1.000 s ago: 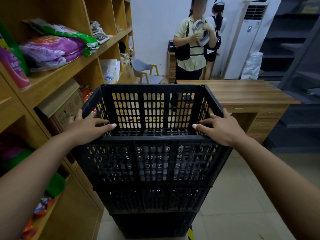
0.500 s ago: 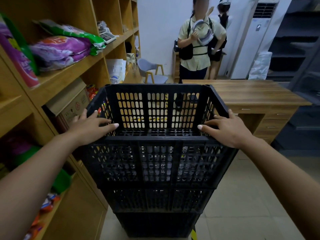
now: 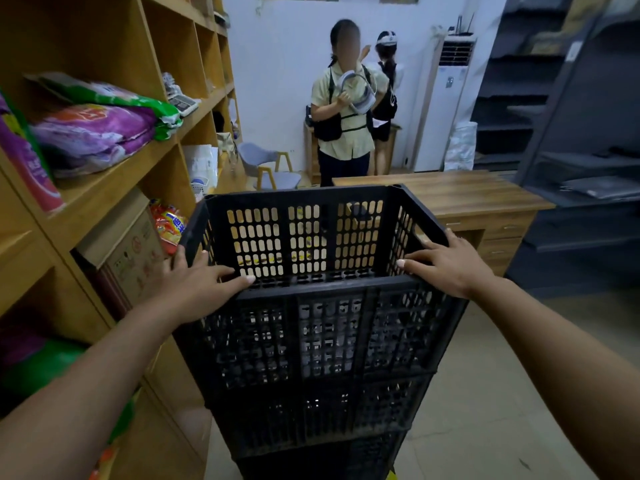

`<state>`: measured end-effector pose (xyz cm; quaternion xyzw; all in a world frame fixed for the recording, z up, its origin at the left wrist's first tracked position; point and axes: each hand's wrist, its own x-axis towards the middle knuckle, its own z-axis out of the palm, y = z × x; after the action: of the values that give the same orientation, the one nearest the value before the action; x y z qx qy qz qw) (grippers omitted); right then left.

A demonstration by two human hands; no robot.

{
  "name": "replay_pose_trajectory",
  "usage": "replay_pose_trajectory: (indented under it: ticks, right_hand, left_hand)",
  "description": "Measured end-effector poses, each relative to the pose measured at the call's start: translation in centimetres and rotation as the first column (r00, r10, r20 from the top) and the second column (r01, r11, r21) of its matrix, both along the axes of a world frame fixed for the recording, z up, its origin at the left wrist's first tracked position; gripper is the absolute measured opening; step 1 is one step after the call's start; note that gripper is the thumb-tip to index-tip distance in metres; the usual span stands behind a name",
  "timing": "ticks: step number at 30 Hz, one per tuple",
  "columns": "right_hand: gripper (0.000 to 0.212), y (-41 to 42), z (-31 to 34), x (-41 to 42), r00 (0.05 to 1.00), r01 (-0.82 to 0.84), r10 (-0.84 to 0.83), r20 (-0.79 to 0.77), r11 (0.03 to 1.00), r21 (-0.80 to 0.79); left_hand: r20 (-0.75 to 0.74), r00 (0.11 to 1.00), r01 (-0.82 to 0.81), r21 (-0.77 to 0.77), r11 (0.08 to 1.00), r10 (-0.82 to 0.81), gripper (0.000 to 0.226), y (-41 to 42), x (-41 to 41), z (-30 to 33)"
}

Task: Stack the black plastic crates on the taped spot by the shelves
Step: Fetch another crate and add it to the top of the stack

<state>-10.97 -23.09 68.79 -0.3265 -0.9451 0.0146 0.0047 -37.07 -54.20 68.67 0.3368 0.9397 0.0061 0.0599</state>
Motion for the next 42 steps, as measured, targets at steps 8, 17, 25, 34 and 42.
replay_pose_trajectory:
  ticks: [8,17,25,34,42]
  right_hand:
    - [0.07,-0.9,0.4,0.0,0.999,0.052,-0.051,0.006,0.998,-0.019]
    - [0.072,-1.5,0.8,0.5,1.0,0.025,-0.025,-0.012,0.999,-0.044]
    - [0.069,-0.3,0.6,0.4,1.0,-0.025,0.025,0.0,0.999,-0.038]
    - [0.072,0.2,0.2,0.5,1.0,-0.002,0.003,0.025,0.999,-0.038]
    - [0.072,-1.1,0.4,0.6,1.0,0.019,-0.018,0.019,0.999,-0.04]
  left_hand:
    - [-0.004,1.0,0.009,0.043,0.999,-0.009,0.09,-0.2,-0.2,0.1]
    - [-0.062,0.996,-0.057,0.048,0.997,0.06,0.086,-0.1,-0.2,-0.5]
    - [-0.078,0.993,-0.088,0.013,0.996,0.089,0.087,0.2,0.8,-0.1]
    - [-0.039,0.997,-0.071,-0.018,0.997,0.07,0.086,0.3,1.3,0.2]
    - [-0.043,0.997,-0.068,-0.024,0.997,0.067,0.084,0.3,0.5,0.2]
